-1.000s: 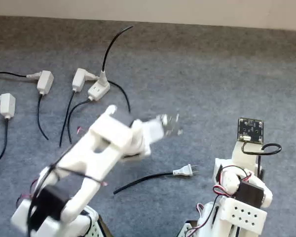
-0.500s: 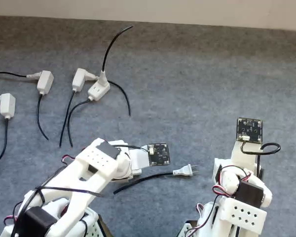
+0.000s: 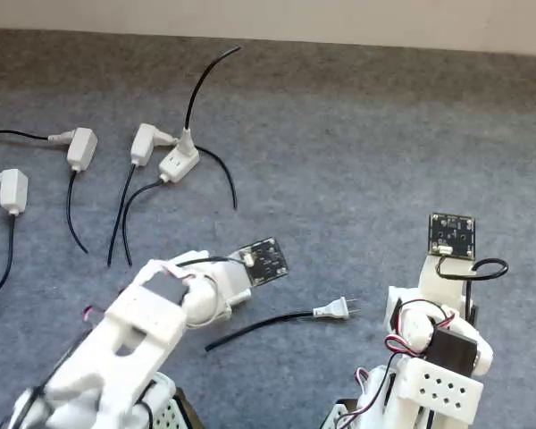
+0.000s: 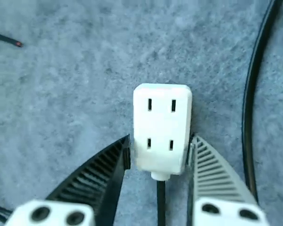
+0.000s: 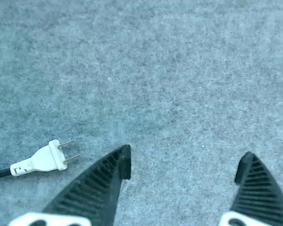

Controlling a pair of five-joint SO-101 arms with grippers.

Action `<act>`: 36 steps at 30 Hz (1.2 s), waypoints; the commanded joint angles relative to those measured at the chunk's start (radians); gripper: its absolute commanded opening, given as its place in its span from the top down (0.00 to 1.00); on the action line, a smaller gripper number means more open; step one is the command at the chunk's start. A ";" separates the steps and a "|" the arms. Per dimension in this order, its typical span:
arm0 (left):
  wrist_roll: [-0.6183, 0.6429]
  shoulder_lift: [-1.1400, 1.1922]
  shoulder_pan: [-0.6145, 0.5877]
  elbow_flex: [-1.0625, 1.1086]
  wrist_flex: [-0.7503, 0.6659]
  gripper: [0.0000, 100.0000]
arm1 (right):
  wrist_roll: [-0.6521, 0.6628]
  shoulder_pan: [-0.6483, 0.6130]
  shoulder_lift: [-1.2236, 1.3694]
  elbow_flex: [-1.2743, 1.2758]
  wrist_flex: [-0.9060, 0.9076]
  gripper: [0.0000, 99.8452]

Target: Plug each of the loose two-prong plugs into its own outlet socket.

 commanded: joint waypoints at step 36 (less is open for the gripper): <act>0.569 0.415 -0.588 -0.568 0.221 0.80 | 0.014 -0.693 0.855 -0.593 0.214 0.67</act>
